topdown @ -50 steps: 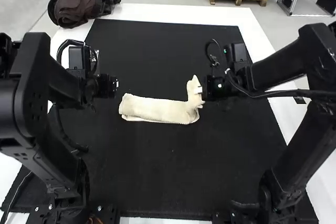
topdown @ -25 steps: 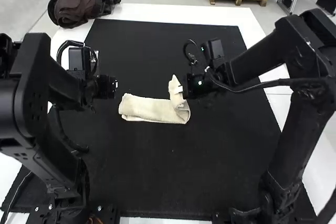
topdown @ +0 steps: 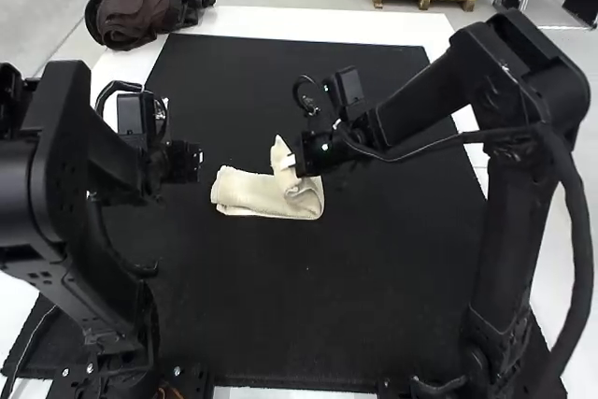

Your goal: Fold the towel.

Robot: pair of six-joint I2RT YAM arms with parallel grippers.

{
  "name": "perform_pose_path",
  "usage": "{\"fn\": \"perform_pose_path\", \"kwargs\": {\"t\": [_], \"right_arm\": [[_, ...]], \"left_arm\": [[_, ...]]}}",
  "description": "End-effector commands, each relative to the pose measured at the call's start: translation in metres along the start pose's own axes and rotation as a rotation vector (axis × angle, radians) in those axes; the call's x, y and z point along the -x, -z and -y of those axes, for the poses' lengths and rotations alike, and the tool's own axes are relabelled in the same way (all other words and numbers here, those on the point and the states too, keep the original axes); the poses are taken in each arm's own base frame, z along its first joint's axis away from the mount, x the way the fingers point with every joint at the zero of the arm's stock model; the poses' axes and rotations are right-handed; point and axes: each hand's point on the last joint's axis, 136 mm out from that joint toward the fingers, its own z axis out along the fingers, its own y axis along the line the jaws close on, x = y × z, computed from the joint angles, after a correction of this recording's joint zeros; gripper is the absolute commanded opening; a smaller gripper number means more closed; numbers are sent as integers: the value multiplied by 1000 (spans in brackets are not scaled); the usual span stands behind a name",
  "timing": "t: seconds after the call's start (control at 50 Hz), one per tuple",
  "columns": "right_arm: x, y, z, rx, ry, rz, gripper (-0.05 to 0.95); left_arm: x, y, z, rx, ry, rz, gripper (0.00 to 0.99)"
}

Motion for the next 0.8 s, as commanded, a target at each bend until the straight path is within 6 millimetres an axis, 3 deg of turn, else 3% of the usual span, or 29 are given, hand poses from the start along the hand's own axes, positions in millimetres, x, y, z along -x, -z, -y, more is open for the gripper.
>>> {"fn": "perform_pose_path", "kwargs": {"t": [0.0,0.42,0.78], "right_arm": [[14,-9,-17,28,16,24,-23],[20,-45,-41,77,47,4,-21],[33,-72,-62,115,69,12,-21]], "left_arm": [[-4,-1,-13,39,8,-9,969],[-18,6,-52,129,13,-22,969],[-18,7,-53,121,16,-21,969]]}}
